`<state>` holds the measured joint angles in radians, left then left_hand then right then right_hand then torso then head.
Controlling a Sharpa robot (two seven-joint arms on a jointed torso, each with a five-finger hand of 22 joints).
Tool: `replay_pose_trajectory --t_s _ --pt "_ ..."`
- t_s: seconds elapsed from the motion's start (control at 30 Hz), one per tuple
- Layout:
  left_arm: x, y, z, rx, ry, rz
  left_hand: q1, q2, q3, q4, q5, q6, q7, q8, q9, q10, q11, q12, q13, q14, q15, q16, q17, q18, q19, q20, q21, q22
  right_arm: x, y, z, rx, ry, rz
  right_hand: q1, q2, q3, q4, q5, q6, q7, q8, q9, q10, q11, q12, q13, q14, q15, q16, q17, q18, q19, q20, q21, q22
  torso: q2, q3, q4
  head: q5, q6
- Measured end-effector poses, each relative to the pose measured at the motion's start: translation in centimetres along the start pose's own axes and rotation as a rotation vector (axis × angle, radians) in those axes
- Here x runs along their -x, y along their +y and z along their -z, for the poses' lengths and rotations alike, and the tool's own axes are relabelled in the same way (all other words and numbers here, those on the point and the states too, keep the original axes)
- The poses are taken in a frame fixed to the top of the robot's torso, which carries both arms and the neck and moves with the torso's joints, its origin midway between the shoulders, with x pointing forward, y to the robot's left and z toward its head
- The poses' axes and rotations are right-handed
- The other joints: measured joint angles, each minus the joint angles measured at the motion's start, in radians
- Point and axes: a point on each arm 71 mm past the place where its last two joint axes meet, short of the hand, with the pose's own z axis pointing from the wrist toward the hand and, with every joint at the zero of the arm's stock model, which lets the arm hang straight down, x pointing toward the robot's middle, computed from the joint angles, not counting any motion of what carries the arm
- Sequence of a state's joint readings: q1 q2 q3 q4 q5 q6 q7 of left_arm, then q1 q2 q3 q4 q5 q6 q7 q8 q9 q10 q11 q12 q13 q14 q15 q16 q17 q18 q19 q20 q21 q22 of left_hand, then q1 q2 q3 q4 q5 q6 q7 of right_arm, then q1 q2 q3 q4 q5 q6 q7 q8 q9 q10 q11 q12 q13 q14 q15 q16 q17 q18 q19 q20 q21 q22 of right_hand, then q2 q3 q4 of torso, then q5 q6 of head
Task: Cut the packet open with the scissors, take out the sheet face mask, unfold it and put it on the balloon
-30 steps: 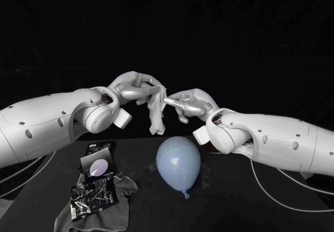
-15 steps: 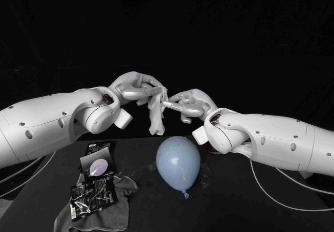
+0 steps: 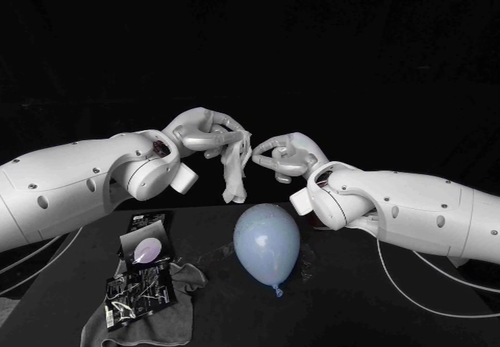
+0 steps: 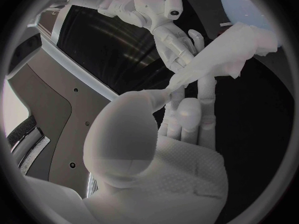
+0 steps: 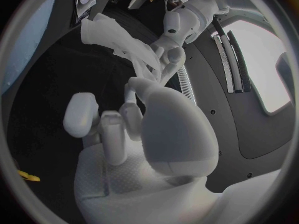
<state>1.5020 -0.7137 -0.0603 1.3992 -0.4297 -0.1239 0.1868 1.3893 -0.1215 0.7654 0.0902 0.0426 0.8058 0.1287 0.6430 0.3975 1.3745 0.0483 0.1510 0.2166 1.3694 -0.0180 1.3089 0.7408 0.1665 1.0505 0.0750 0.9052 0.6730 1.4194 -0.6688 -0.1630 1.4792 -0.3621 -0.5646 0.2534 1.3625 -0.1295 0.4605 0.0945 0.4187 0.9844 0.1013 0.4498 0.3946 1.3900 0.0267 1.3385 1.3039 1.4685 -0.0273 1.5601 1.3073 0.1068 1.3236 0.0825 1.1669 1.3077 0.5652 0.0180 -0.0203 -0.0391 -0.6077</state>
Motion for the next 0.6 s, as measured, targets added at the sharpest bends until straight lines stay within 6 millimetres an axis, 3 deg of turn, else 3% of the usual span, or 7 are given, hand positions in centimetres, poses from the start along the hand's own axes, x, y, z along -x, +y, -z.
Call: replay_pose_trajectory --t_s 0.13,0.3,0.5,0.6 --pt "0.02 0.02 0.02 0.001 0.0 -0.002 -0.003 -0.003 0.003 -0.008 -0.001 0.0 0.0 -0.002 0.0 0.0 0.0 0.0 0.001 0.0 0.0 0.0 0.0 0.002 0.0 0.0 0.0 0.001 0.2 -0.09 0.04 -0.006 -0.009 0.004 -0.045 -0.017 0.085 -0.038 0.061 -0.02 0.007 0.026 0.012 0.0 0.0 -0.005 0.004 0.0 0.0 -0.001 0.0 0.0 0.0 0.0 0.001 0.0 0.0 0.0 -0.0003 0.0 0.0" --pt "0.0 0.02 0.03 0.001 0.001 -0.003 -0.004 -0.004 0.003 -0.008 -0.001 0.0 0.0 -0.002 0.0 0.0 0.0 0.0 0.003 0.0 0.0 0.0 0.001 0.007 0.0 0.0 0.0 0.001 0.21 -0.11 0.06 -0.01 -0.011 0.004 -0.073 -0.014 0.116 -0.056 0.069 -0.029 0.012 0.033 0.014 0.0 0.0 -0.012 0.005 0.0 0.0 -0.002 0.001 0.0 -0.004 0.004 0.004 0.0 0.0 0.0002 -0.0004 0.0 0.0" --pt "0.03 0.04 0.03 0.002 0.001 -0.006 -0.005 -0.005 0.003 -0.008 0.002 0.0 0.0 -0.003 0.0 0.0 0.0 0.0 0.003 0.0 0.001 0.0 0.001 0.007 0.0 0.0 0.0 0.001 0.12 0.0 0.5 -0.012 0.001 -0.002 -0.157 -0.043 0.084 -0.036 0.041 -0.052 0.016 0.033 0.009 -0.011 0.011 -0.021 0.005 -0.001 0.007 -0.005 0.001 0.0 -0.022 0.011 -0.008 0.0 0.0 0.0003 -0.0004 -0.001 0.001" --pt "0.05 0.06 0.05 0.003 0.001 -0.008 -0.005 -0.005 0.003 -0.008 0.002 0.007 0.0 -0.008 0.0 0.0 0.0 0.0 0.004 -0.001 0.0 0.0 0.002 0.007 0.0 0.0 0.004 0.002 0.3 0.01 0.97 -0.015 0.008 -0.003 -0.211 -0.063 0.039 -0.011 -0.03 -0.058 0.022 0.013 -0.007 -0.002 0.02 0.004 0.005 -0.004 0.011 0.001 0.001 0.0 -0.02 0.014 -0.001 0.0 0.0 0.0003 -0.0004 0.001 0.001"
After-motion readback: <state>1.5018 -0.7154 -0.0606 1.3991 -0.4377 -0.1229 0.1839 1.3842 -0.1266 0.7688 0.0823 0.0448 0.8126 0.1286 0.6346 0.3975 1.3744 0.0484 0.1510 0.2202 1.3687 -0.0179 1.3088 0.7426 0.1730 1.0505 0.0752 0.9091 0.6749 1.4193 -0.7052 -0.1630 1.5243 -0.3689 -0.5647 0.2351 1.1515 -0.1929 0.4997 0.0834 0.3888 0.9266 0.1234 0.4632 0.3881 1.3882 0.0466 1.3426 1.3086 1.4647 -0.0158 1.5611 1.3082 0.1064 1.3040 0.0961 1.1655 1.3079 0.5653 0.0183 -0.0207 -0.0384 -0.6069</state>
